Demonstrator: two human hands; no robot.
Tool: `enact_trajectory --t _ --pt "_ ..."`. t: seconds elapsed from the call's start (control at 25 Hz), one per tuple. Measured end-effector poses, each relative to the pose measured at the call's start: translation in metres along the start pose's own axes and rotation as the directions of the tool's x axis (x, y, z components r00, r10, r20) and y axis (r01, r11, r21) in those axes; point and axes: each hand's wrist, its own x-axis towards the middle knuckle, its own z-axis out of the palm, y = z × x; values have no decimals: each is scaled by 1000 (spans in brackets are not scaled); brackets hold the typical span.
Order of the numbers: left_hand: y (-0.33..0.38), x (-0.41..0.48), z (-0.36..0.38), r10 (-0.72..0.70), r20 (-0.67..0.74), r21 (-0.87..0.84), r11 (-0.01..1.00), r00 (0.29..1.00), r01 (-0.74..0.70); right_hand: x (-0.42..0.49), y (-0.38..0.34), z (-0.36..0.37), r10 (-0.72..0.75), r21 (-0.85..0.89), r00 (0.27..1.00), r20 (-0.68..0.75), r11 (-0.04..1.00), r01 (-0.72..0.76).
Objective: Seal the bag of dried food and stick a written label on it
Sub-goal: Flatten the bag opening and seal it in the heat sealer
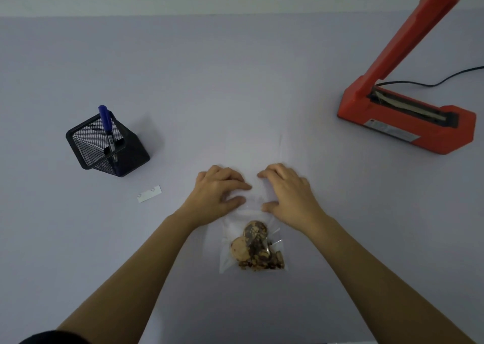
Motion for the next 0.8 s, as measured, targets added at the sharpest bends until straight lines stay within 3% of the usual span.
enact_trajectory --t 0.24,0.48,0.6,0.68,0.8 --pt "-2 34 -13 -144 -58 -25 989 988 143 21 11 -17 32 -128 993 113 992 -18" --pt "-3 68 -35 -235 151 30 972 960 233 40 12 -24 78 -235 975 207 972 -28" --pt "1 72 -40 -266 185 87 963 946 253 40 9 -23 99 -226 970 223 973 -48" --pt "8 61 -32 -233 72 93 970 970 226 32 7 -21 104 -227 979 177 972 -63" --pt "19 31 -5 -116 -244 96 985 963 143 14 5 -13 77 -190 996 47 979 -67"
